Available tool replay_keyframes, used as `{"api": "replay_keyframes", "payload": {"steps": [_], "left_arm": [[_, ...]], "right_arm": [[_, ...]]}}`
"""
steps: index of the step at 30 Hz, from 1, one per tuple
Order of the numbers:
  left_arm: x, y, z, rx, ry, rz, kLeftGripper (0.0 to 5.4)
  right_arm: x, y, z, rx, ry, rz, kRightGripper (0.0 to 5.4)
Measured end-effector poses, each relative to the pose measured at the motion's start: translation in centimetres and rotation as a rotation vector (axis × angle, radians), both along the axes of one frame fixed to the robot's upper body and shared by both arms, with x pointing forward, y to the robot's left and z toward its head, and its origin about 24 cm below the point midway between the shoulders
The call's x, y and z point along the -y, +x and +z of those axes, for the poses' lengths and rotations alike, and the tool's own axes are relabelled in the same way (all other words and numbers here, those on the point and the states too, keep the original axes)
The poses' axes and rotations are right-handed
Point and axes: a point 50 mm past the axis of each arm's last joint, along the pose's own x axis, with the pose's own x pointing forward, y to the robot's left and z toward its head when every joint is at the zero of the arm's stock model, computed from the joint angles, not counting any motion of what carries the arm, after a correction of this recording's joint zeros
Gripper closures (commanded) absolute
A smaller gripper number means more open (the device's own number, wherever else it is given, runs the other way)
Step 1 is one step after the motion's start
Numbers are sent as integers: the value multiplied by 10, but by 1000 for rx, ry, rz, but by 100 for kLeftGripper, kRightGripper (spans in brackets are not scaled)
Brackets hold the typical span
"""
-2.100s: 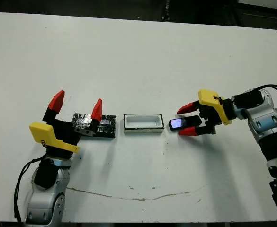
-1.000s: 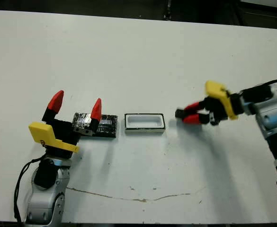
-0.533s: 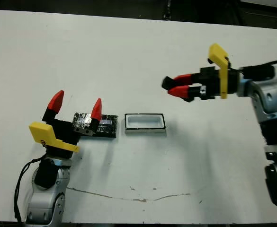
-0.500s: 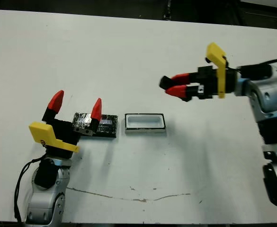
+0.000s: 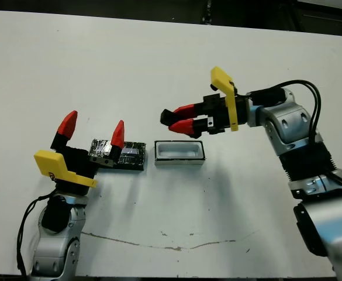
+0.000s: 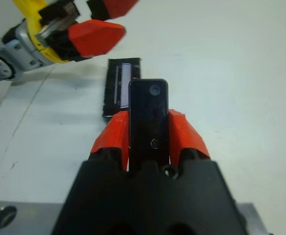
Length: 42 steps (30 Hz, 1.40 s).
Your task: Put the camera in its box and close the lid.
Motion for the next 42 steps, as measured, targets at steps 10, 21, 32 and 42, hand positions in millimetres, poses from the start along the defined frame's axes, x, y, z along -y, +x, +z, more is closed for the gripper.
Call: {"api": "replay_keyframes", "payload": {"steps": [10,21,32,42], "left_arm": [[0,0,0,-2,-2,-1,0],[0,0,0,-2,-10,-7,0],[1,0,0,-3,-7,-11,0],[1,0,0,-3,-9,-12,0]], "right_arm": [[-3,-5,-17,-20,-21,26,374],[0,-2,-22,9,-46,15,374],[4,0,-26,23,-73,-2,374],[5,0,-28,-1,-94,-8,374]]}}
